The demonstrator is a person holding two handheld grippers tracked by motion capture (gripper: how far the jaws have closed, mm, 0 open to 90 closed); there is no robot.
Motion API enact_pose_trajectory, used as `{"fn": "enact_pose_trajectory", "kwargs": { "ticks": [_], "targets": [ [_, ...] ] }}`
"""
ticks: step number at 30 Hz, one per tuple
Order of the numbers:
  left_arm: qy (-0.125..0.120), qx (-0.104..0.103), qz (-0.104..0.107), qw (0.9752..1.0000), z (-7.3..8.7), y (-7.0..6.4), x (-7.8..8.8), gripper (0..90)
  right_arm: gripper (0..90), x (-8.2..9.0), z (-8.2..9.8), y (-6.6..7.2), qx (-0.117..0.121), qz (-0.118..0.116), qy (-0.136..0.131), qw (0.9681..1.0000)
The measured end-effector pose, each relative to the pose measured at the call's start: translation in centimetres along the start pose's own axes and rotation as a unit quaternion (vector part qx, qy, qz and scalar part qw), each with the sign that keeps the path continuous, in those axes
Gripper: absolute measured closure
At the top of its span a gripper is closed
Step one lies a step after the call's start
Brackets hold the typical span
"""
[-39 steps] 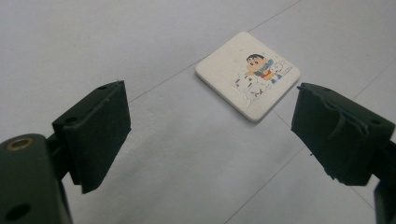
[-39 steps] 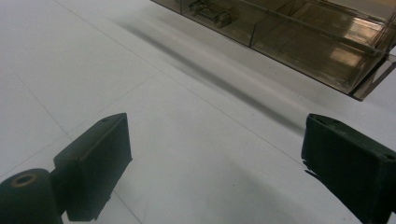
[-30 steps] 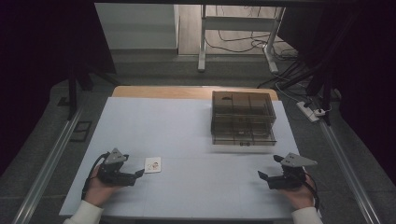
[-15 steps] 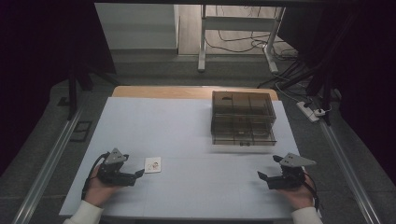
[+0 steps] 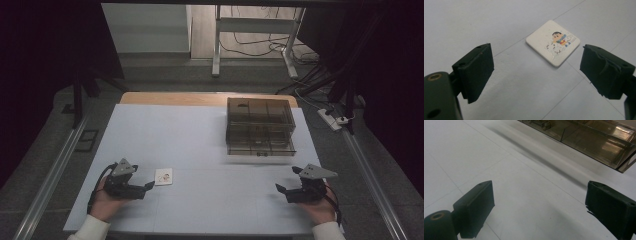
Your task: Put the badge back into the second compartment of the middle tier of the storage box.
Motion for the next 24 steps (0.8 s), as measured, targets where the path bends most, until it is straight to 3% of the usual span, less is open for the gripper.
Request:
{"fn": "enact_pose_trajectory", "kwargs": {
  "ticks": [24],
  "targets": [
    [-0.006, -0.017, 0.010, 0.9998, -1.3, -0.3, 0.5, 11.8, 8.3, -0.2, 0.0, 0.1, 0.003, -0.004, 0.001, 1.0000]
  ]
}}
Point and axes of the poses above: each handheld gripper's, and its own axes: x roughly backward along the jaws, z roughly out of its underside, y roughly to its left, the point moved 5 cm from there along -x, roughly forward along the jaws, and after that the axes turned 3 degrees about x, right-handed, at the moved point
